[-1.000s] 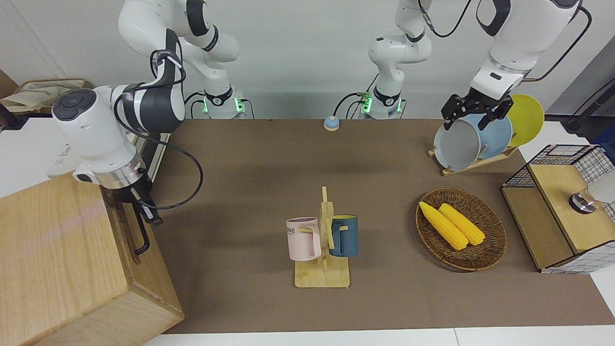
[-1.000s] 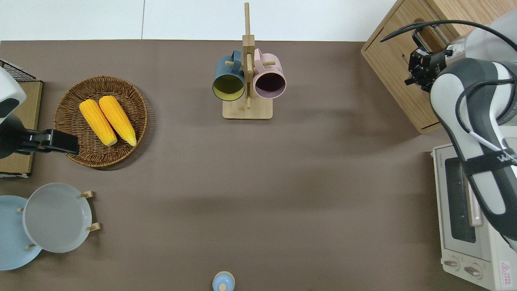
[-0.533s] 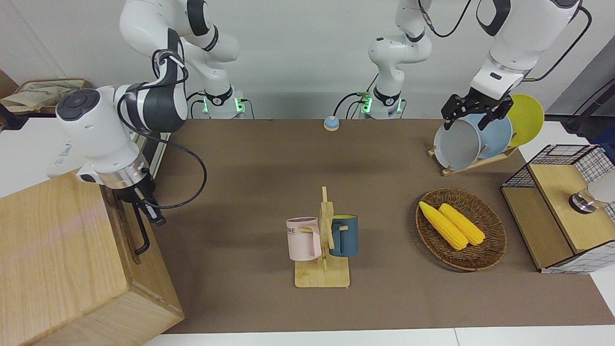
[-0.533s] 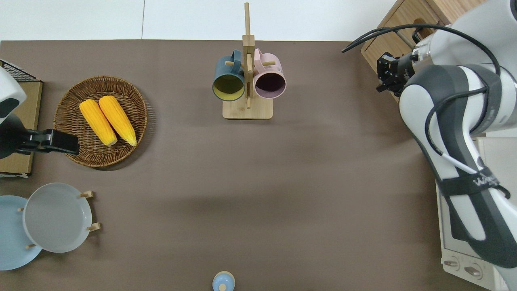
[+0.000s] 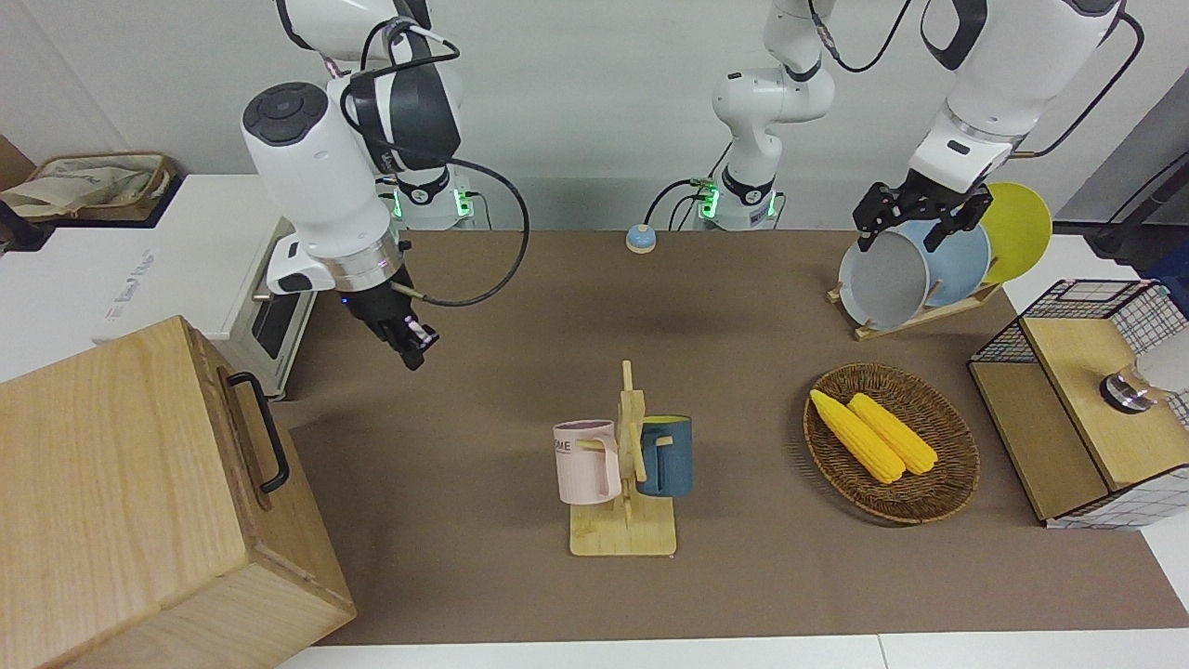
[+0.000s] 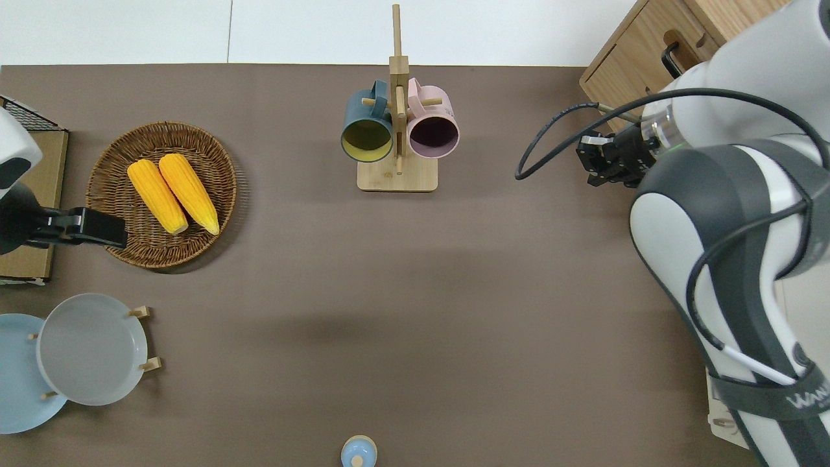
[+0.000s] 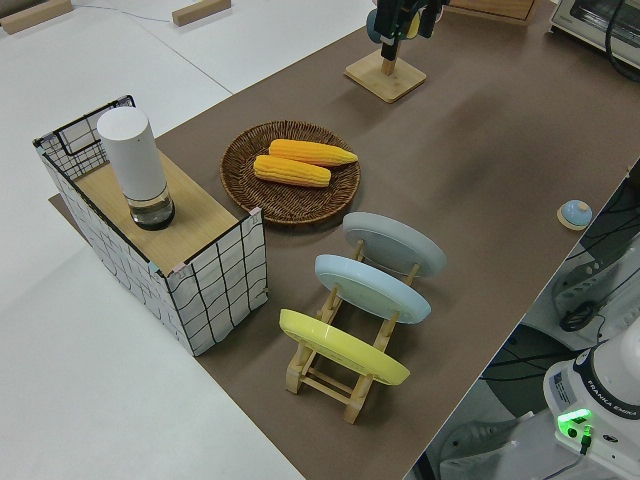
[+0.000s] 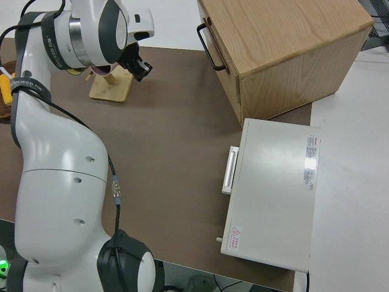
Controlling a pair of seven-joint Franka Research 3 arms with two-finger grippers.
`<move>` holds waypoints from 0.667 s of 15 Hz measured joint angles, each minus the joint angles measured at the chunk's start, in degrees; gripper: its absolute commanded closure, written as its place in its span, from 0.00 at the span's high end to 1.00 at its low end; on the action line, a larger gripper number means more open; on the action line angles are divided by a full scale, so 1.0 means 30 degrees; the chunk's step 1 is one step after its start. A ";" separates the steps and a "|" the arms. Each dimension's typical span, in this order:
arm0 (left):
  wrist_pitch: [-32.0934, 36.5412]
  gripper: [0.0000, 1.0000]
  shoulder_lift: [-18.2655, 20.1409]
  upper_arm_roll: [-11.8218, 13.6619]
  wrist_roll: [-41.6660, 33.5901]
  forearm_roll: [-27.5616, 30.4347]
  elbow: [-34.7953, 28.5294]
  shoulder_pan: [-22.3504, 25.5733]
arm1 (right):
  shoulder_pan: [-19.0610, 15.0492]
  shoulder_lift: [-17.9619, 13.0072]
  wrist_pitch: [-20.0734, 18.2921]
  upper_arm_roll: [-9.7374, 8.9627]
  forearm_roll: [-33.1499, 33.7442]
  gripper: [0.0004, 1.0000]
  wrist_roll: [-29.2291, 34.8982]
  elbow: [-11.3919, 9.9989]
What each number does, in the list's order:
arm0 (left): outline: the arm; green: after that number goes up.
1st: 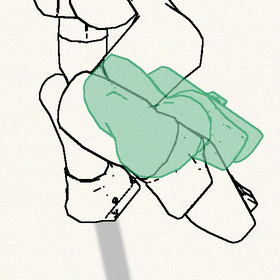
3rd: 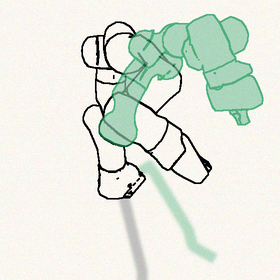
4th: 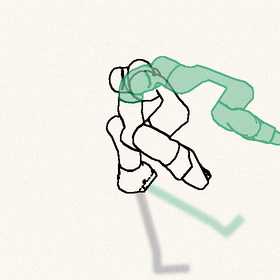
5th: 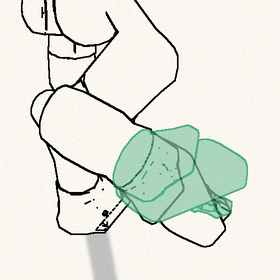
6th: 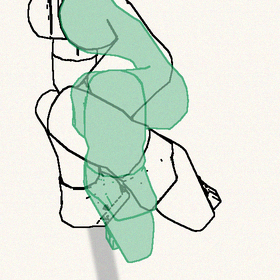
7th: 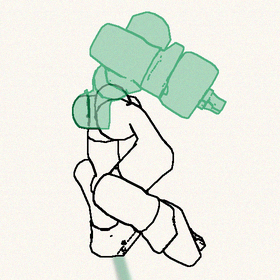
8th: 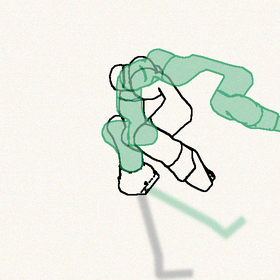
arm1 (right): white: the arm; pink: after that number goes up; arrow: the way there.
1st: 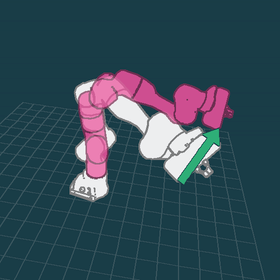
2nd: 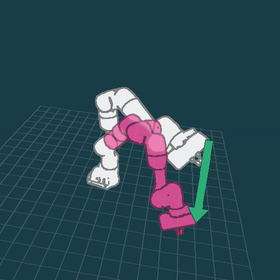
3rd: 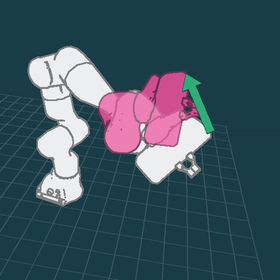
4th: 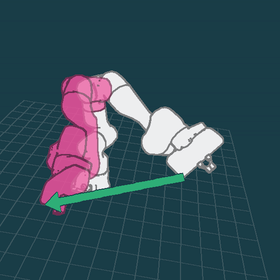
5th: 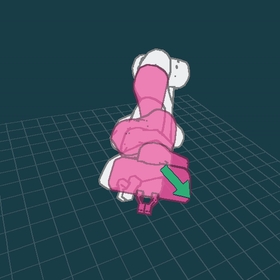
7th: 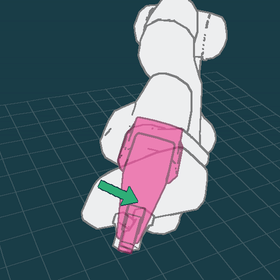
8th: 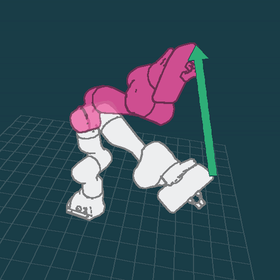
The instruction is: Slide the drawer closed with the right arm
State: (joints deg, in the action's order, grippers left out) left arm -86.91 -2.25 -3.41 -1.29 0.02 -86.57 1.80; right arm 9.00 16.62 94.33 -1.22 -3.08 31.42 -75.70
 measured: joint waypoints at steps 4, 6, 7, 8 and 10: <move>0.0000 0.99 0.0000 0.0000 0.0000 0.0000 0.0000 0.0000 | -0.0691 -0.1248 -0.0874 0.0320 0.0002 0.00 -0.4280 -0.1007; 0.0000 0.99 0.0000 0.0000 0.0000 0.0000 0.0000 0.0000 | -0.0819 -0.1429 -0.0955 0.0346 0.0002 0.02 -0.5098 -0.1139; 0.0000 0.99 0.0000 0.0000 0.0000 0.0000 0.0000 0.0000 | -0.0807 -0.1444 -0.0956 0.0319 0.0002 0.16 -0.5241 -0.1150; 0.0000 0.99 0.0000 0.0000 0.0000 0.0000 0.0000 0.0000 | -0.0769 -0.1444 -0.0957 0.0279 0.0038 0.34 -0.5331 -0.1159; 0.0000 0.99 0.0000 0.0000 0.0000 0.0000 0.0000 0.0000 | -0.0614 -0.1443 -0.0957 0.0249 0.0338 0.69 -0.5353 -0.1186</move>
State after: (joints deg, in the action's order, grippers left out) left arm -86.91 -2.25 -3.41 -1.29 0.02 -86.57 1.80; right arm 7.16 12.29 91.46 -0.47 -2.06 15.37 -79.26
